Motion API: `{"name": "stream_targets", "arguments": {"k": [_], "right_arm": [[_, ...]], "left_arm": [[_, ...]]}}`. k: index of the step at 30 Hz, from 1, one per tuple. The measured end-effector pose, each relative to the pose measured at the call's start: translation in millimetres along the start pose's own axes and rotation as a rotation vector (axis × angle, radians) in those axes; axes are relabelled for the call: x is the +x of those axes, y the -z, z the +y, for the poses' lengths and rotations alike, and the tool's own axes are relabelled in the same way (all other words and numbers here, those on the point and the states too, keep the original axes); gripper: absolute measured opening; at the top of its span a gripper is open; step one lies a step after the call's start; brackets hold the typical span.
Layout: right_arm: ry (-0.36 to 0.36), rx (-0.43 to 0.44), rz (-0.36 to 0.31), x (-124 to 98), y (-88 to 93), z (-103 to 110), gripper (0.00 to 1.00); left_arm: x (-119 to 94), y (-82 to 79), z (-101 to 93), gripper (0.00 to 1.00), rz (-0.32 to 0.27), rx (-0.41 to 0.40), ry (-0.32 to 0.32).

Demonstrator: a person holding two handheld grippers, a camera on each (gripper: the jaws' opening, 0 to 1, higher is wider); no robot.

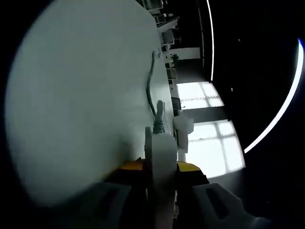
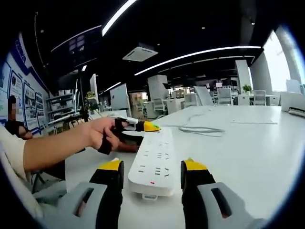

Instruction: Pick up the power strip scattered on the table, fix it on the side mounting bracket of the table, and press the switch

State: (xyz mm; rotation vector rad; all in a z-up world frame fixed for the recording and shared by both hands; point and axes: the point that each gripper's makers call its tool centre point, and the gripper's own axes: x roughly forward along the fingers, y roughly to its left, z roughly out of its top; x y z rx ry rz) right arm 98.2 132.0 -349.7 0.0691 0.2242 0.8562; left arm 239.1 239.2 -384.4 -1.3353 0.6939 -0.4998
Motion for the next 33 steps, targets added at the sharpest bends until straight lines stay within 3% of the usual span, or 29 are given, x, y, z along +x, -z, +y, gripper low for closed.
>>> {"name": "stream_targets", "arguments": {"k": [12,24,33], "right_arm": [[0.007,-0.004,0.005,-13,5.9,-1,0.46],[0.012,-0.017,-0.008,-23,0.9,1,0.46],[-0.02,-0.054,0.007,-35,-2.1,7,0.46]], "left_arm": [[-1,-2.4,-6.9,0.26,0.019,-0.006,0.038],[-5,-3.8,-11.9,0.26,0.027,-0.022,0.063],[-9,-3.8,-17.6,0.26,0.07,-0.017,0.077]]}}
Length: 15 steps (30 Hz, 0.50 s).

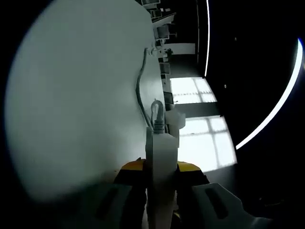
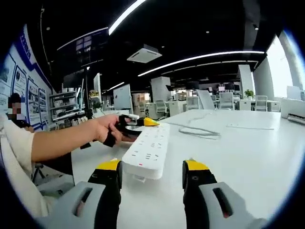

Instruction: Pick up the power strip scattered on the table, fix it on the side mounting bracket of the table, and press the switch

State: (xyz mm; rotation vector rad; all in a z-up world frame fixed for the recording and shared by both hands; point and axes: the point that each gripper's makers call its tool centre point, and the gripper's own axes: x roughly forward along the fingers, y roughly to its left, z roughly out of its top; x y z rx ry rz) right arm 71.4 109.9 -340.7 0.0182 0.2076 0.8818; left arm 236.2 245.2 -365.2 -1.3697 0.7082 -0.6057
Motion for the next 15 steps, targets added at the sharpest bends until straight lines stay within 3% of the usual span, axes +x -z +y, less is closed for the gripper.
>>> {"name": "stream_targets", "arguments": {"k": [10,15], "right_arm": [[-0.024,0.003,-0.018,-14,-3.0,1,0.45],[-0.081,-0.006,-0.001,-17,0.9,11,0.45]], "left_arm": [[-10,-6.2,-6.3,0.26,0.052,-0.001,0.027],[-21,4.8,-14.6,0.26,0.102,-0.018,0.074]]}}
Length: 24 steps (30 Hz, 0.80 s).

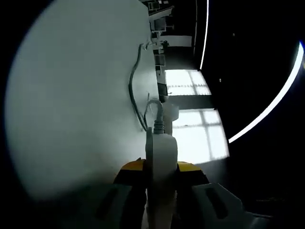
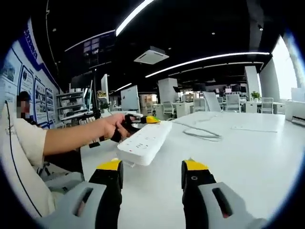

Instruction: Pick up the power strip scattered on the table, fix it on the side mounting bracket of the table, and press the switch

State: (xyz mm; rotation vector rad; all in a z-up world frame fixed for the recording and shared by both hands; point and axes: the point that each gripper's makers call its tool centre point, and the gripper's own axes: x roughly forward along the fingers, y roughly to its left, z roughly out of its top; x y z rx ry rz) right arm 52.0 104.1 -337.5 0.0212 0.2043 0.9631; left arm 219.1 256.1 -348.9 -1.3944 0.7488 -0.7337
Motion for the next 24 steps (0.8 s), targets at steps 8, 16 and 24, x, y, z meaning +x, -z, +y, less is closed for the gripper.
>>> {"name": "stream_targets", "arguments": {"k": [8,16,24], "right_arm": [[-0.013,0.001,0.0,-6,-1.1,2,0.45],[-0.073,0.036,-0.018,-10,-9.4,13,0.43],[-0.146,0.025,-0.006,-9,-9.9,31,0.43]], "left_arm": [[-15,10.5,-9.2,0.26,0.024,0.031,0.0],[-25,10.8,-18.4,0.26,0.046,0.039,0.02],[-41,2.5,-18.5,0.26,0.073,0.047,0.021]]}}
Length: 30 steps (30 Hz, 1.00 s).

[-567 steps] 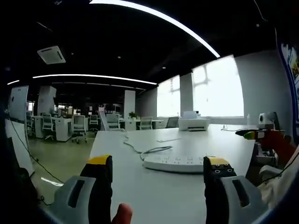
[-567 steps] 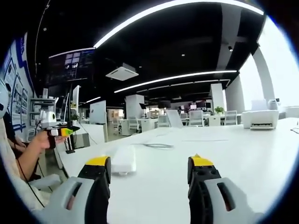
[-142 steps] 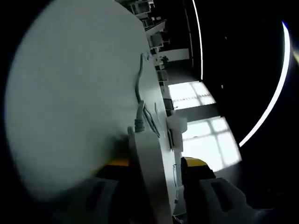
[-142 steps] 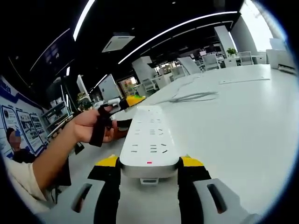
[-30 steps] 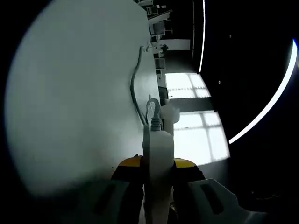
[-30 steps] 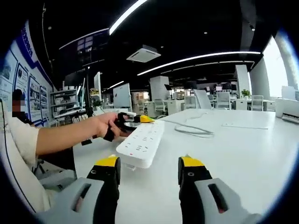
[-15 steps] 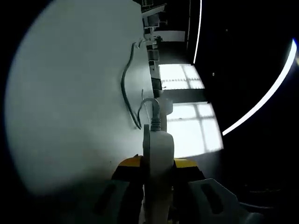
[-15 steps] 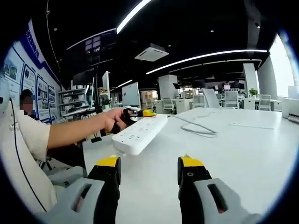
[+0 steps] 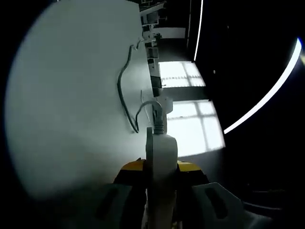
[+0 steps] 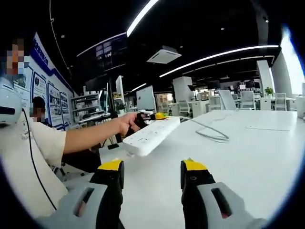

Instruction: Pick up the power strip scattered on the table, fix it on the side mounting bracket of the table, and press the switch

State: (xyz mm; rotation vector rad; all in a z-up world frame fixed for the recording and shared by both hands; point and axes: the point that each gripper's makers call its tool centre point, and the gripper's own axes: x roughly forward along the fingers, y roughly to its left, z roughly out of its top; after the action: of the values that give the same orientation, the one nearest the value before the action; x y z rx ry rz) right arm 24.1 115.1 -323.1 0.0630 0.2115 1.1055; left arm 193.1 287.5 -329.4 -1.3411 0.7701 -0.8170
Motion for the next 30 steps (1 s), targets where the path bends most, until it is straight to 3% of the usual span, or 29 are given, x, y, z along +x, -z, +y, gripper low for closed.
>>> {"name": "stream_targets", "arguments": {"k": [2,11,24,30], "right_arm": [[-0.003,-0.002,0.002,1,-0.2,1,0.43],[-0.021,-0.014,0.018,11,-3.8,9,0.43],[-0.057,-0.035,0.024,19,-11.1,20,0.43],[-0.091,-0.06,0.048,23,-11.7,28,0.43]], "left_arm": [[-5,-8.3,1.3,0.26,0.002,0.001,-0.001],[-21,-9.2,0.0,0.26,0.016,0.012,-0.002],[-52,-23.8,4.2,0.26,0.072,0.019,0.011],[-70,-51.9,13.2,0.26,0.085,0.013,0.017]]}}
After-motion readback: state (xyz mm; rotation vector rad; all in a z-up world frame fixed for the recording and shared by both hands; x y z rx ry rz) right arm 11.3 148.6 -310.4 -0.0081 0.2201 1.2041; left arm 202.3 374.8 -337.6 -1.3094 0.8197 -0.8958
